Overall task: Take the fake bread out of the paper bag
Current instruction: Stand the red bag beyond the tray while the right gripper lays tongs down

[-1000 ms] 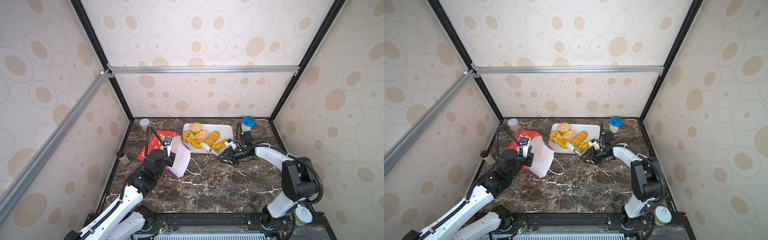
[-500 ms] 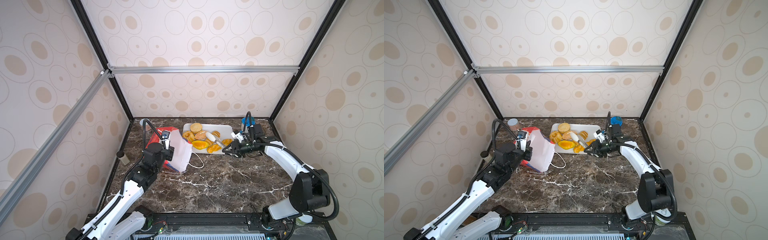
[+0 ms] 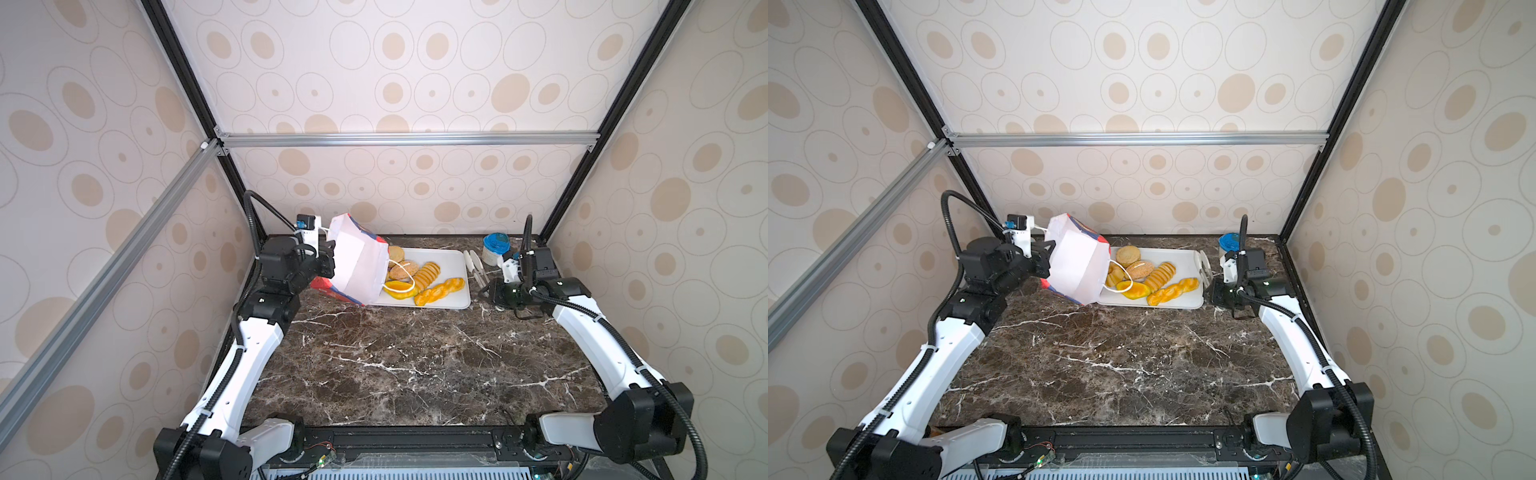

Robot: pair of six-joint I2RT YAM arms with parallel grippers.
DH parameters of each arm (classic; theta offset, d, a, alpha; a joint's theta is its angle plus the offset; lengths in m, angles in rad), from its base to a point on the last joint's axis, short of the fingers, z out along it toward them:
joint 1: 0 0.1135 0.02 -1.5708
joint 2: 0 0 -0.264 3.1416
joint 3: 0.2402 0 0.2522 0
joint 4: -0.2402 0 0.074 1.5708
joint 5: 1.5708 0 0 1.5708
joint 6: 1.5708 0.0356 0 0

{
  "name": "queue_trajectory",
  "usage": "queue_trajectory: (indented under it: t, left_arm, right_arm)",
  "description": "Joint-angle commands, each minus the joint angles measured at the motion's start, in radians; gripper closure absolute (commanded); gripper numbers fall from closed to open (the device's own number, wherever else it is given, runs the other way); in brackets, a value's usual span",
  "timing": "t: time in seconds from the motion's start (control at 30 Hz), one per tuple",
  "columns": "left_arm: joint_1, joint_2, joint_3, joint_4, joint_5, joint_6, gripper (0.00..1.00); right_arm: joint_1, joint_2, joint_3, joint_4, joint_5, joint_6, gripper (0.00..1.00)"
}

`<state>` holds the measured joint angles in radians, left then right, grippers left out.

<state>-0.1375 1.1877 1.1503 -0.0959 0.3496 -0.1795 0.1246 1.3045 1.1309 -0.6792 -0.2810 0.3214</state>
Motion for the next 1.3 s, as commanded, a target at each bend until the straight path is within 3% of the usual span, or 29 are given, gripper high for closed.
queue_trajectory:
  t: [0.0,0.17,0.37,0.53,0.77,1.0,1.27]
  left_arm:
    - [0.046,0.066,0.082,-0.008,0.197,-0.099,1.0]
    - [0.125,0.193,0.203,0.001,0.309,-0.215,1.0]
    - [0.21,0.352,0.372,-0.02,0.416,-0.351,1.0]
    - [0.242,0.465,0.473,-0.07,0.469,-0.382,1.0]
    - [0.254,0.596,0.585,-0.107,0.49,-0.385,1.0]
    - [0.264,0.662,0.627,-0.1,0.499,-0.396,1.0]
    - [0.272,0.762,0.737,-0.157,0.504,-0.396,1.0]
  right_arm:
    - [-0.002,0.002,-0.071,0.019,0.19,-0.052,0.7]
    - [-0.013,0.07,-0.16,0.1,0.272,-0.057,0.7]
    - [-0.052,0.21,-0.163,0.174,0.251,-0.051,0.7]
    - [-0.058,0.32,-0.127,0.186,0.26,-0.059,0.7]
    - [-0.064,0.429,-0.079,0.173,0.289,-0.072,0.59]
    - [-0.066,0.46,-0.051,0.158,0.313,-0.093,0.27]
    - [-0.064,0.381,-0.029,0.1,0.31,-0.108,0.18]
